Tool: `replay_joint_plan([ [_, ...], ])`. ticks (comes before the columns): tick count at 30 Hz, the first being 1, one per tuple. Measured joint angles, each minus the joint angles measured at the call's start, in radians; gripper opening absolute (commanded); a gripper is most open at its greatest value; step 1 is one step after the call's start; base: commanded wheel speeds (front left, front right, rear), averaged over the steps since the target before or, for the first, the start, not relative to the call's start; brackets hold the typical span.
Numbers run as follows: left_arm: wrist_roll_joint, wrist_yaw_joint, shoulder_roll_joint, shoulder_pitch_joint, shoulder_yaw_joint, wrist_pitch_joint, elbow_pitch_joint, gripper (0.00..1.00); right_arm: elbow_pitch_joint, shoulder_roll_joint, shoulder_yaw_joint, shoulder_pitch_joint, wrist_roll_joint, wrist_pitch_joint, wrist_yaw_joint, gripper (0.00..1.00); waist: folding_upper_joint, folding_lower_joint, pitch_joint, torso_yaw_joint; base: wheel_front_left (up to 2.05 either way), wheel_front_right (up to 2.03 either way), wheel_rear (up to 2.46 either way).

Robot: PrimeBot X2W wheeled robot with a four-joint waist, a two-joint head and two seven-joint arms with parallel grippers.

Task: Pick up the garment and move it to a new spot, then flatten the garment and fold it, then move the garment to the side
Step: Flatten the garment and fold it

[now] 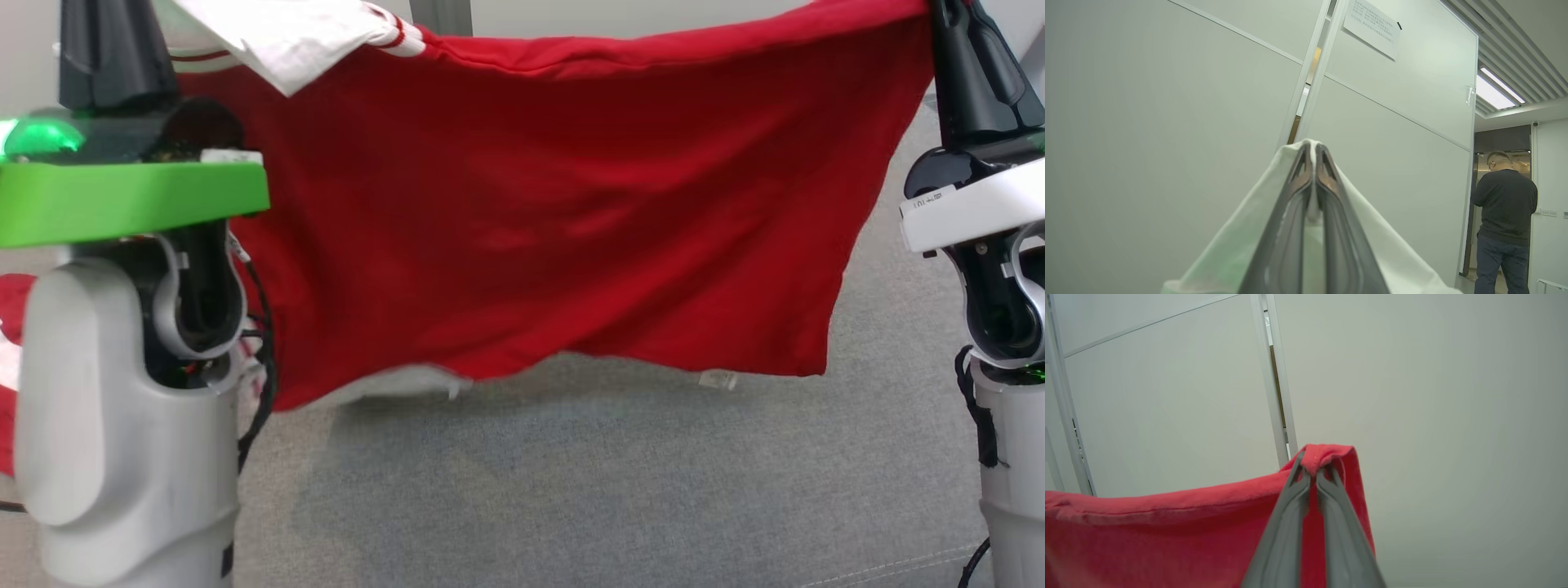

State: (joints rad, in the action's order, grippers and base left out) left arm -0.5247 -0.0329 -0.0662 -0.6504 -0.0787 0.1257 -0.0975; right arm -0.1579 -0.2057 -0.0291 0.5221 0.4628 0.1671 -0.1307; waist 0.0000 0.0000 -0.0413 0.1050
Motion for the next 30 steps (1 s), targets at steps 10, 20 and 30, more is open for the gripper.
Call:
replay_joint_plan([
  [10, 0.033, -0.015, -0.092, -0.193, -0.014, -0.164, 0.069, 0.00, 0.030, 0.007, -0.008, 0.177, 0.020, 0.140, 0.000, 0.00, 0.0000, 0.0000, -0.124, 0.011, 0.00, 0.00, 0.00],
  [20, 0.119, 0.049, -0.158, -0.781, -0.056, -0.126, 0.520, 0.00, 0.490, -0.095, 0.128, 0.736, -0.026, -0.072, 0.000, 0.00, 0.0000, 0.0001, -0.368, 0.016, 0.00, 0.00, 0.00],
  [30, 0.155, 0.078, -0.106, -1.093, -0.075, 0.094, 0.908, 0.00, 0.903, -0.140, 0.221, 1.037, -0.095, -0.412, -0.001, 0.00, 0.0000, 0.0004, -0.556, 0.014, 0.00, 0.00, 0.00],
])
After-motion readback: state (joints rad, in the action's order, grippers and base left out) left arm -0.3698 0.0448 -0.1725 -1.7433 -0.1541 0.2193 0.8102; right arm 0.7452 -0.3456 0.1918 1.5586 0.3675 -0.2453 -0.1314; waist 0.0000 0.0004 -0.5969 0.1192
